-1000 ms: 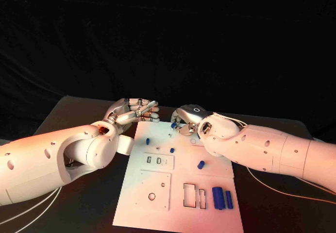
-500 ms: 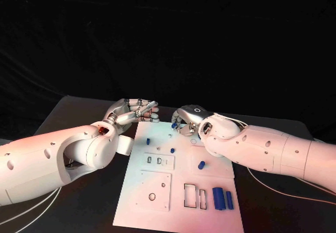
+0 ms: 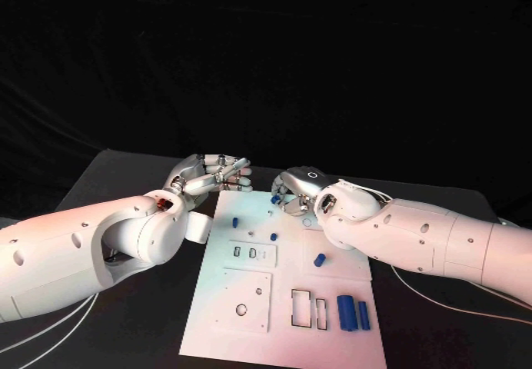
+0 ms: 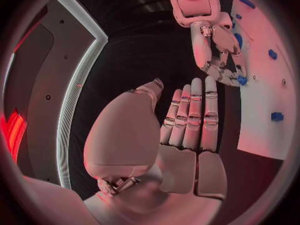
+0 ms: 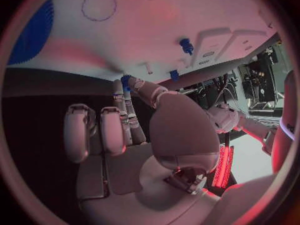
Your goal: Assemble the parts on the task board
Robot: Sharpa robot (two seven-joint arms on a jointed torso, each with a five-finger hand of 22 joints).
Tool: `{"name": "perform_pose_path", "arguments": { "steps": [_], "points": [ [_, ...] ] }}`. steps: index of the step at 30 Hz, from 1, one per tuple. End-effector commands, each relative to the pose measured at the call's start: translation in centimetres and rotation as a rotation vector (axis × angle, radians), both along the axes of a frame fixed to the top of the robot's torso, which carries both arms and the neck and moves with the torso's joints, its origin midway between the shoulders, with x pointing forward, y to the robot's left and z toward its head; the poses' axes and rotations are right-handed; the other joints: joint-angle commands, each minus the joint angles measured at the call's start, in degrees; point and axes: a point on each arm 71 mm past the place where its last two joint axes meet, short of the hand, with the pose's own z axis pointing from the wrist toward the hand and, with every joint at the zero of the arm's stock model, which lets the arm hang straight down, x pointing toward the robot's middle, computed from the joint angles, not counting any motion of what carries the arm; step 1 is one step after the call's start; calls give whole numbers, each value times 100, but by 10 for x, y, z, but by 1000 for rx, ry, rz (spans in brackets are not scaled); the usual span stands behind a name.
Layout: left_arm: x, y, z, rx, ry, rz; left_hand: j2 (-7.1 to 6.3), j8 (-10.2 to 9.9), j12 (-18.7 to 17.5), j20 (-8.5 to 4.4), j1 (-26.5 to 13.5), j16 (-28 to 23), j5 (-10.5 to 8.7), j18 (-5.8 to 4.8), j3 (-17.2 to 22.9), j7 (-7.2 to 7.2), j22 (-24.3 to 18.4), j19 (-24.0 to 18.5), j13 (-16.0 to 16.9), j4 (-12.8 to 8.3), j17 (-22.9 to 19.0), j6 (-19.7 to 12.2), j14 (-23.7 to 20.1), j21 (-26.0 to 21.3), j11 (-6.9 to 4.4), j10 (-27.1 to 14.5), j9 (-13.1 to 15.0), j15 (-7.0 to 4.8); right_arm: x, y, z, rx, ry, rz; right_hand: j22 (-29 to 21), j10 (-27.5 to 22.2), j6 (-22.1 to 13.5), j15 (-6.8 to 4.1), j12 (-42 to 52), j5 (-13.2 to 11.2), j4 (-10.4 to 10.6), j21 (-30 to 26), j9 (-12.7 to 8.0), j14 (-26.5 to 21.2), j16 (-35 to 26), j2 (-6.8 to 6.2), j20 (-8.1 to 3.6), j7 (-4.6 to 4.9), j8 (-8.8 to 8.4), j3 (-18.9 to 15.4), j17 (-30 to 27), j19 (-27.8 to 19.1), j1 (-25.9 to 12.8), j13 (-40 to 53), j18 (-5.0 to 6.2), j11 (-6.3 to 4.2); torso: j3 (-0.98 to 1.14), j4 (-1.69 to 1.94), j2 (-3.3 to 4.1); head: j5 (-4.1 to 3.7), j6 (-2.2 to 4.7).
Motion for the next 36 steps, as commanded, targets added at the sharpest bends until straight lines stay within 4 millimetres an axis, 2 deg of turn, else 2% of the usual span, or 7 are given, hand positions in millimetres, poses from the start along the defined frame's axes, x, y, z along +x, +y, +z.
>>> {"name": "perform_pose_path", "arguments": {
  "steps": [1, 7, 10, 15, 24, 27, 36],
  "points": [
    [0, -2, 1, -10, -2, -18, 14, -37, -35, 15, -56, 29, -27, 63, -31, -3, -6, -29, -1, 7, 5, -51, -42, 14, 16, -30, -9, 13, -2, 2, -3, -5, 10, 12, 48, -9, -33, 15, -5, 10, 37, -30, 8, 167, -14, -39, 8, 33, -5, 4, -2, -23, -13, 5, -12, 35, -2, 3, -4, 5, -16],
    [0, -2, 1, -10, -1, -19, 13, -39, -39, 16, -57, 28, -27, 63, -33, -1, -7, -31, -2, 8, 8, -56, -47, 14, 18, -36, -10, 15, 0, 2, -4, -14, 19, 0, -45, -126, -155, 48, -67, 0, 87, -94, 27, 137, -57, -102, 32, 80, -57, -10, -110, -90, -63, -2, 9, 79, -1, 1, 0, 0, -5],
    [0, -2, 1, -9, -1, -18, 13, -39, -39, 16, -57, 28, -27, 63, -33, -1, -7, -31, -2, 8, 8, -56, -47, 14, 18, -36, -10, 15, 1, 1, -4, -15, 20, -4, -397, -485, -549, 171, -124, -46, 196, -330, -15, 30, -223, -256, 118, 249, -282, -135, -453, -337, -196, -59, 83, 202, -6, 4, -4, -12, 6],
    [0, -2, 1, -9, 0, -17, 13, -39, -39, 16, -57, 28, -27, 63, -33, -1, -7, -31, -2, 8, 8, -56, -47, 14, 18, -36, -10, 15, 1, 1, -4, -11, 21, -4, -878, -931, -1054, 232, -93, -109, 266, -684, -101, -86, -438, -399, 208, 292, -617, -404, -872, -651, -194, -150, 197, 297, -4, 4, 0, -12, 6],
    [0, 0, 1, -9, 1, -13, 12, -42, -44, 17, -59, 29, -28, 63, -37, 1, -7, -34, -2, 9, 13, -63, -52, 14, 20, -42, -12, 17, -6, -21, -1, 21, 18, -20, -603, -732, -771, 221, 183, 139, 341, -542, -31, 3, -306, -343, 201, 325, -524, -536, -672, -419, -96, -122, 133, 285, 8, -16, -23, -6, 17],
    [0, 2, 1, -11, 1, -11, 12, -43, -46, 18, -59, 29, -28, 63, -38, 2, -8, -35, -2, 10, 16, -65, -54, 14, 21, -44, -12, 18, -10, -41, 4, 54, 27, -43, -301, -436, -591, 158, 400, 357, 409, -349, 14, 86, -142, -365, 156, 241, -434, -554, -408, -211, -109, -49, 70, 197, 17, -31, -46, -17, 33],
    [1, 6, 1, -20, 1, -10, 10, -44, -49, 19, -60, 30, -28, 63, -41, 3, -8, -37, -2, 9, 20, -70, -58, 14, 22, -48, -13, 19, -21, -98, 9, 192, 220, -197, 78, 364, -501, -101, 1418, 342, 487, -115, 173, 177, 85, -454, -65, 30, -229, -792, -52, 20, -47, 615, -12, -101, 62, -98, -117, -16, -2]
  ]
}}
